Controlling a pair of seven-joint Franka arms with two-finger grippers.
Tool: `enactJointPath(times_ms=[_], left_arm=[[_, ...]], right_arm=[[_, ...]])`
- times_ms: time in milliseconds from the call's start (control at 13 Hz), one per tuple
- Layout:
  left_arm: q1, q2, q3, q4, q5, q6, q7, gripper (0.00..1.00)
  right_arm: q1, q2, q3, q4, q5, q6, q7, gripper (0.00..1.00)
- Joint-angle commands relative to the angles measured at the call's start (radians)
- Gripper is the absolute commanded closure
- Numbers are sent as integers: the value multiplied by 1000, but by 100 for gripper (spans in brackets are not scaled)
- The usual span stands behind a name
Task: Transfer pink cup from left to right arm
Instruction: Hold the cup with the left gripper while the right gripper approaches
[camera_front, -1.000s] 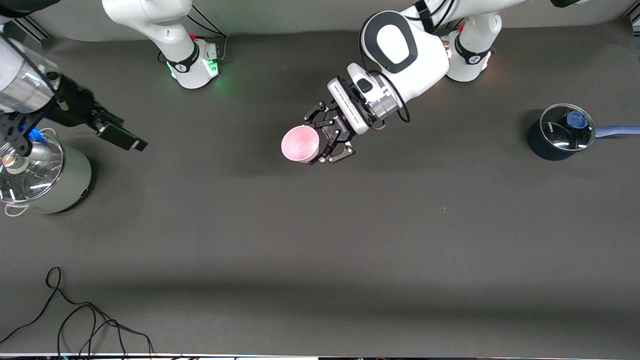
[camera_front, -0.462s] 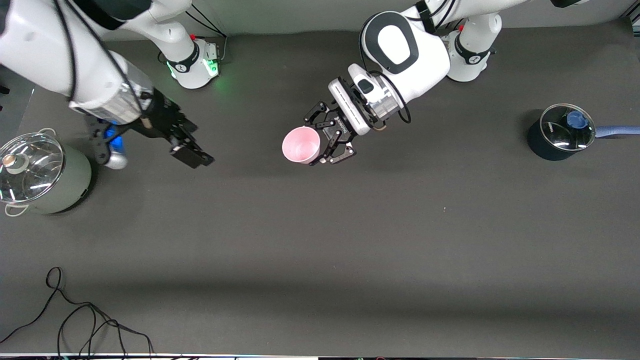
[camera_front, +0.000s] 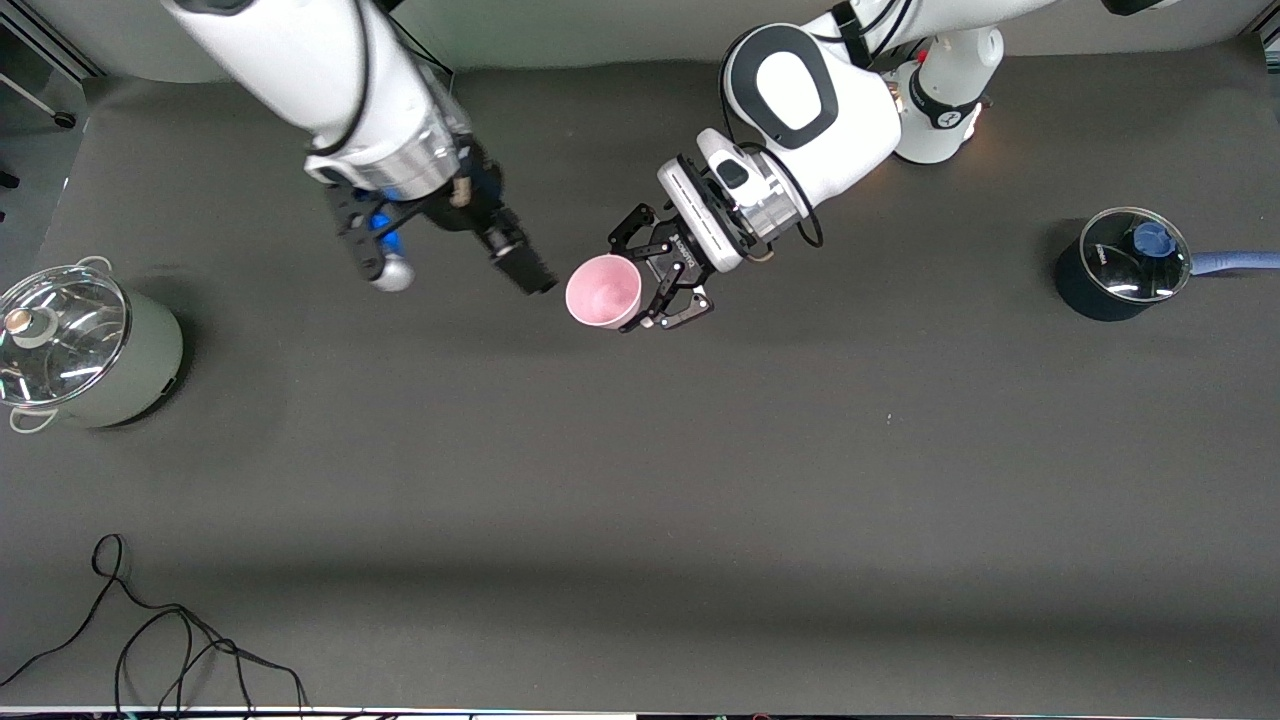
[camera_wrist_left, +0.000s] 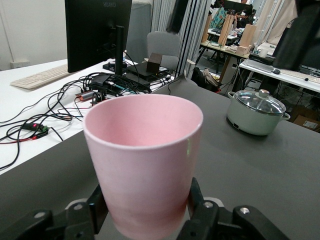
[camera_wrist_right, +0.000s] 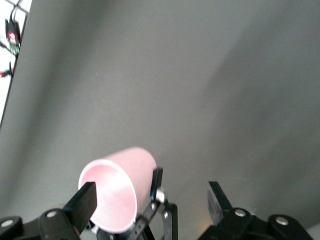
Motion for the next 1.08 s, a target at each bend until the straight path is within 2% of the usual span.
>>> enactJointPath(times_ms=[0, 385, 538, 769, 923, 1000], left_arm=[[-3, -32, 11, 3, -25, 1, -13, 88], [-3, -32, 12, 5, -26, 1, -13, 88], [-3, -31, 12, 5, -26, 2, -13, 88], [-3, -29, 14, 8, -26, 1, -13, 88], [-3, -29, 14, 8, -26, 1, -13, 88], [-3, -28, 14, 8, -26, 1, -13, 88]], right_arm=[[36, 58, -12, 65, 13, 2, 21, 2], [56, 96, -10, 64, 13, 20, 24, 2], [55, 100, -11, 64, 13, 22, 24, 7], [56, 115, -12, 58, 15, 29, 24, 7], [58, 127, -10, 61, 15, 36, 24, 31], [58, 127, -10, 61, 16, 37, 21, 39]])
